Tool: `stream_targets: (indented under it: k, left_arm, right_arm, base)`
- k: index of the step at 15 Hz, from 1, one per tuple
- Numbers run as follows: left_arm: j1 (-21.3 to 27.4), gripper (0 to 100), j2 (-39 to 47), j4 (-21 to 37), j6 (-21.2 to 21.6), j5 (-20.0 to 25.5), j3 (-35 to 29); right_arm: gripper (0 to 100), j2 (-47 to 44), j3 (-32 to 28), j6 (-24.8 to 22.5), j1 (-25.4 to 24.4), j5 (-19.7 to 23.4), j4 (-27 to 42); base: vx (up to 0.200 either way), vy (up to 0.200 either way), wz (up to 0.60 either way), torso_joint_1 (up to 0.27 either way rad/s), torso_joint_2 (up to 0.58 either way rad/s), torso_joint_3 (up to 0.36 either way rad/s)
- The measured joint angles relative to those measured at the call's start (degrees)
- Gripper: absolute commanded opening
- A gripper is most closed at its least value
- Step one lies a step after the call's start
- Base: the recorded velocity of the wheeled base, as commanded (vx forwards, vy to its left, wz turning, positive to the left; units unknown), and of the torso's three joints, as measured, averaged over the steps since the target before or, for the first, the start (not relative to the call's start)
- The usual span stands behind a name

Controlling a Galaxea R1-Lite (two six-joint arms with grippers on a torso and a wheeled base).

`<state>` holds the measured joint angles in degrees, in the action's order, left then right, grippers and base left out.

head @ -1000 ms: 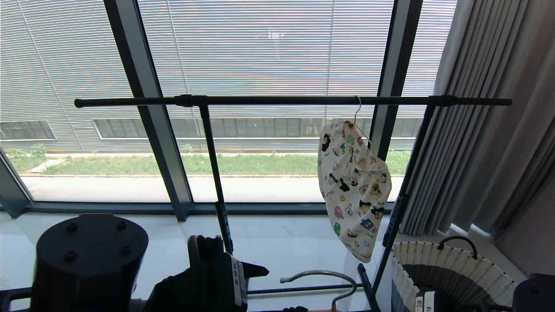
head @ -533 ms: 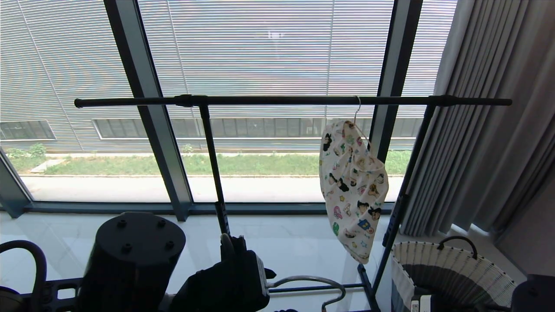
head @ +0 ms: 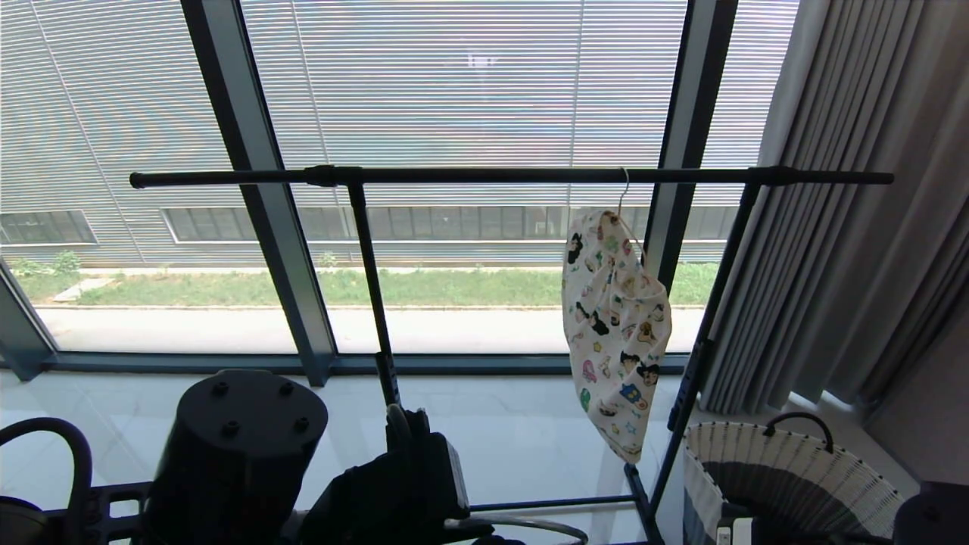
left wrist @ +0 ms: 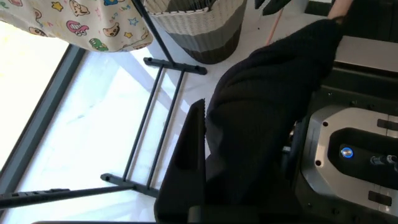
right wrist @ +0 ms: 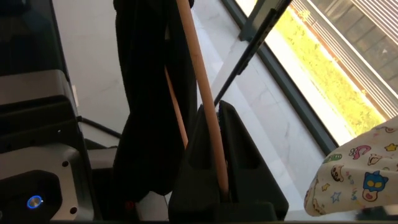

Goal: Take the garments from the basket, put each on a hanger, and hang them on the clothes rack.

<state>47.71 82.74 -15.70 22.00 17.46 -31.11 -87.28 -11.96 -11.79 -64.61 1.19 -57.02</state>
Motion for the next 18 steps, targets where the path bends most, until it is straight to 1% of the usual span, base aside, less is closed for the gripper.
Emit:
stream_targets:
  k: [1, 4, 6, 7, 10, 11, 12, 13, 15, 17, 18]
  left_arm:
    - [-0.1, 0, 0.0, 0.0, 0.0, -0.4, 0.1]
    - [-0.3, 0, 0.0, 0.2, 0.0, -2.8, 0.4]
    - [-0.5, 0, 0.2, 0.1, -0.4, -5.2, 0.4]
    - [-0.9, 0, 0.3, 0.1, -0.4, -5.5, 0.5]
    - [-4.4, 0, 1.0, 0.1, -1.2, -6.6, 0.6]
    - [-5.8, 0, 1.1, 0.0, -3.1, -6.8, 0.5]
    - [-7.1, 0, 1.2, -1.7, -6.2, -6.9, 0.2]
    - [-8.2, 0, 1.2, -4.6, -9.3, -7.7, -0.1]
    - [-9.5, 0, 1.3, -7.9, -15.2, -10.9, -0.6]
    - [-9.7, 0, 1.0, -8.8, -17.6, -12.4, -1.0]
    - [-9.8, 0, 0.7, -9.0, -17.9, -12.5, -1.2]
  right_arm:
    - [100, 0.0, 0.0, 0.0, 0.0, -0.5, 0.0]
    - [100, 0.0, 0.1, 0.1, 0.1, -2.0, 0.0]
    - [100, 0.1, 0.2, 0.1, 0.1, -3.9, 0.0]
    - [100, 0.1, 0.2, 0.2, 0.2, -4.6, 0.0]
    - [100, 0.2, 0.3, 0.3, 0.6, -5.0, 0.1]
    - [100, 0.3, 0.3, 0.6, 0.7, -5.0, 0.1]
    - [100, 0.3, 0.2, 2.2, 0.8, -4.8, 0.1]
    - [100, 0.2, 0.1, 4.2, 0.9, -4.7, 0.1]
    - [100, -0.1, -0.2, 7.9, 1.0, -4.7, 0.1]
    - [100, -0.9, -0.6, 10.1, 1.4, -4.7, 0.1]
    - [100, -1.8, -1.4, 12.7, 1.8, -4.7, 0.1]
  base:
    - [0.0, 0.0, 0.0, 0.0, 0.0, 0.0]
    - [0.0, 0.0, 0.0, 0.0, 0.0, 0.0]
    - [0.0, 0.0, 0.0, 0.0, 0.0, 0.0]
    - [0.0, 0.0, 0.0, 0.0, 0.0, 0.0]
    - [0.0, 0.0, 0.0, 0.0, 0.0, 0.0]
    - [0.0, 0.0, 0.0, 0.0, 0.0, 0.0]
    - [0.0, 0.0, 0.0, 0.0, 0.0, 0.0]
    - [0.0, 0.0, 0.0, 0.0, 0.0, 0.0]
    - [0.0, 0.0, 0.0, 0.0, 0.0, 0.0]
    - [0.0, 0.0, 0.0, 0.0, 0.0, 0.0]
    - [0.0, 0.0, 0.0, 0.0, 0.0, 0.0]
